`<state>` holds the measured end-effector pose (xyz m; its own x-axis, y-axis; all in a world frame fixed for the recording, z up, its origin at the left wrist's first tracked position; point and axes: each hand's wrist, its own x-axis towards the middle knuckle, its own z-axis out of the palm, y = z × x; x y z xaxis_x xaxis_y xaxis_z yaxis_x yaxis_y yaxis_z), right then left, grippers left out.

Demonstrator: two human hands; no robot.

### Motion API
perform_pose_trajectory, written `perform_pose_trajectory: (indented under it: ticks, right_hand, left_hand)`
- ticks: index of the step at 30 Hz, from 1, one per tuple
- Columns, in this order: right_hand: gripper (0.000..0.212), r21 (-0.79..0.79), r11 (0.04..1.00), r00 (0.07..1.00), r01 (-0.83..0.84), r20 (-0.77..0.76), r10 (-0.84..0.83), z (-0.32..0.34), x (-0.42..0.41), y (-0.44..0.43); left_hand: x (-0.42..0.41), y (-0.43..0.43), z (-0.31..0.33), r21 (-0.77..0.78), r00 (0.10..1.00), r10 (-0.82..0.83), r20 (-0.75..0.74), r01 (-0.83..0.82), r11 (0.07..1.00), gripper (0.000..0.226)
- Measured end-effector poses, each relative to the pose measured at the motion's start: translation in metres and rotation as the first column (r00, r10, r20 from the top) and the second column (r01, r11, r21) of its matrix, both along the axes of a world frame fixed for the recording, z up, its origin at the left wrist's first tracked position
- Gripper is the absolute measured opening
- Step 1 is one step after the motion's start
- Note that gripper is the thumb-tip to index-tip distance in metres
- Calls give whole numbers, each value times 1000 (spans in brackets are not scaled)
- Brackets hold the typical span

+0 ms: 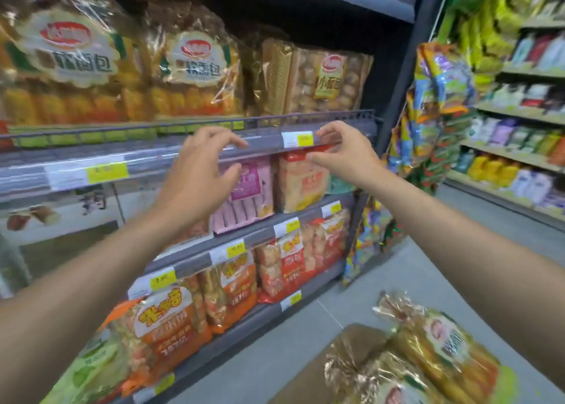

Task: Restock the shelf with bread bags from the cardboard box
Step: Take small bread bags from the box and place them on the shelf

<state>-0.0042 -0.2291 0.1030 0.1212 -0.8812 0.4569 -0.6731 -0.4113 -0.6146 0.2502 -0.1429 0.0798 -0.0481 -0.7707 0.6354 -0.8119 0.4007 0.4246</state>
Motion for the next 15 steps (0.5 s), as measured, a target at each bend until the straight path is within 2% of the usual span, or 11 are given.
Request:
perform_pose_trajectory:
  ticks: [4,6,9,13,15]
  right_hand:
    - [36,137,977,987,163,-39,-159,-44,-107,21]
    - [36,212,946,969,246,-38,-243,-67,-157,35]
    - [37,321,881,936,348,-57,-349,-105,-219,64]
    - [36,425,787,893,447,-157,-423,-154,-275,101]
    - [37,472,730,866,494,-196,-459,-178,-296,114]
  left_hand:
    - [-75,-14,-58,173,973,-231,7,226,959,24]
    - [-109,-14,-90,256,946,-325,0,314,914,30]
    - [-149,-9,-142,402,914,-402,49,351,846,28]
    - [-175,9,-199,716,879,-470,85,274,642,23]
    - [-183,19,-219,848,843,-528,104,202,490,44]
